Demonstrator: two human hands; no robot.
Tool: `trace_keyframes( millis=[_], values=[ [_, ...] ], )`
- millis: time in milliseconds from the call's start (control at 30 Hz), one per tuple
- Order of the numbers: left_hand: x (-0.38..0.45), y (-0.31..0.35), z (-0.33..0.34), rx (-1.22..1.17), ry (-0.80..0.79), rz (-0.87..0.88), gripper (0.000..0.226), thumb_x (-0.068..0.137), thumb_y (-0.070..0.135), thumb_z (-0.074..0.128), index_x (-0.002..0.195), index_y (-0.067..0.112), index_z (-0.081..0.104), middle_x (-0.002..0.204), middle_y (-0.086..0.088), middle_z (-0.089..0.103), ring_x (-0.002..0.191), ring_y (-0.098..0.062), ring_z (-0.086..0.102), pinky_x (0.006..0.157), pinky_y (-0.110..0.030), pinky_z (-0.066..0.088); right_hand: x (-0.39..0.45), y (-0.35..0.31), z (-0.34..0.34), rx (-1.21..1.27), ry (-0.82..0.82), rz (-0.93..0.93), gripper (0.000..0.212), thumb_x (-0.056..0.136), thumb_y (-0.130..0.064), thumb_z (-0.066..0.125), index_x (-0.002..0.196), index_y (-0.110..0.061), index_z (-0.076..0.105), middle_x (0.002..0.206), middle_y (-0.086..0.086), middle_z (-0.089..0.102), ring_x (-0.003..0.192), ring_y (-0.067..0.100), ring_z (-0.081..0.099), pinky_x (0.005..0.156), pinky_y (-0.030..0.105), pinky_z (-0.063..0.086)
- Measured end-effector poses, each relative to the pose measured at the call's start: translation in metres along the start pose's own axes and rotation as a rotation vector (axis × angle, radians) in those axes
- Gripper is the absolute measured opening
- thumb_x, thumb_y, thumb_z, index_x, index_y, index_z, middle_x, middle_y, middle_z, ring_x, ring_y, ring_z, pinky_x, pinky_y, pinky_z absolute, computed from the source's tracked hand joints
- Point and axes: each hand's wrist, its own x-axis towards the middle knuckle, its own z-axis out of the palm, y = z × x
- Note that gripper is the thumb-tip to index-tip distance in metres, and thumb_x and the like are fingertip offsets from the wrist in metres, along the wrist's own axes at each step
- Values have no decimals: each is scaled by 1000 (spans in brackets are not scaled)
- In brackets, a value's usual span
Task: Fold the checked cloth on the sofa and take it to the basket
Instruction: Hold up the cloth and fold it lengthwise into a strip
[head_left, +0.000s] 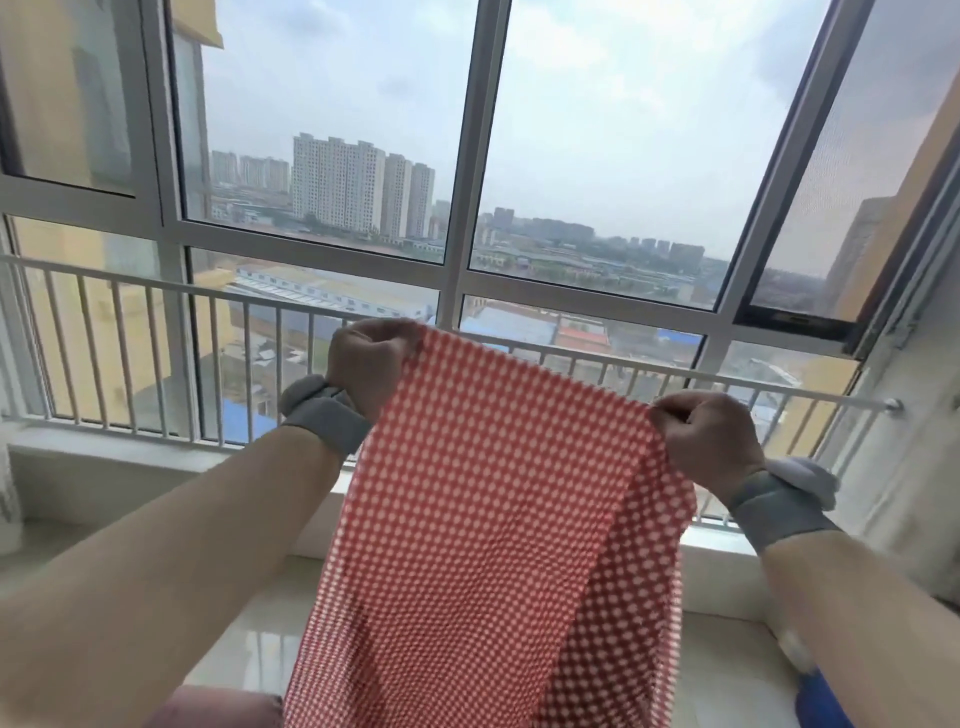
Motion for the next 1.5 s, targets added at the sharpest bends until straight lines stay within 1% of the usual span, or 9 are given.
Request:
trace_keyframes(
  millis=[167,333,400,567,700,900,1100,1267,1500],
  values=[
    [1,3,-2,58,4,-44,14,87,16,61,88,19,75,86,-1,74,83,-21,67,76,-32,54,-8,-2,1,122,-154,50,25,83,-11,69,66,-29,74,64,-22,67,69,4,64,73,27,53],
    [7,6,-4,144,-93,-171,31,90,12,52,113,-6,61,78,-5,61,66,-17,56,64,-30,46,-18,-23,3,294,-263,24,32,83,-11,71,63,-35,73,68,-12,73,65,7,69,59,22,53],
    [0,8,2,270,-213,-66,28,92,11,50,107,-10,62,72,-3,55,65,-20,55,59,-24,43,-20,-37,6,305,-303,-21,27,83,-12,71,67,-32,74,68,-14,73,63,4,67,57,16,49],
    [-41,21,30,401,-696,77,52,68,76,47,94,33,61,99,8,64,94,-10,61,78,-28,50,-20,-73,15,318,-365,-99,27,82,-13,71,66,-34,71,64,-24,69,60,-5,63,50,7,43],
    [-60,27,42,583,-916,202,55,59,80,54,96,41,61,99,19,65,88,5,60,76,-20,49,-22,-90,20,303,-397,-151,31,80,-11,73,61,-35,69,53,-25,63,49,-7,58,41,7,39],
    [-65,20,43,687,-803,343,22,82,29,66,104,25,69,92,11,70,83,-3,64,78,-22,55,-26,-91,23,270,-405,-172,21,80,-14,75,70,-32,74,53,-25,63,48,-6,57,43,8,40],
    [-76,19,49,674,-607,388,19,85,15,67,102,18,74,92,0,76,80,-10,69,81,-26,56,-28,-82,29,272,-402,-177,21,82,-18,75,70,-35,70,58,-20,64,58,-6,60,52,8,43],
    [-76,32,51,668,-432,315,20,86,13,62,101,16,75,100,-2,74,93,-17,67,85,-34,55,-45,-65,45,270,-528,-128,16,79,-22,77,65,-19,68,53,-11,60,47,-1,49,48,15,43],
    [-68,51,45,653,-329,224,23,90,13,58,109,13,72,109,-4,72,104,-20,63,93,-35,50,-74,-44,69,200,-672,4,17,75,-23,75,60,-21,67,69,1,71,67,20,67,66,33,58]
  ],
)
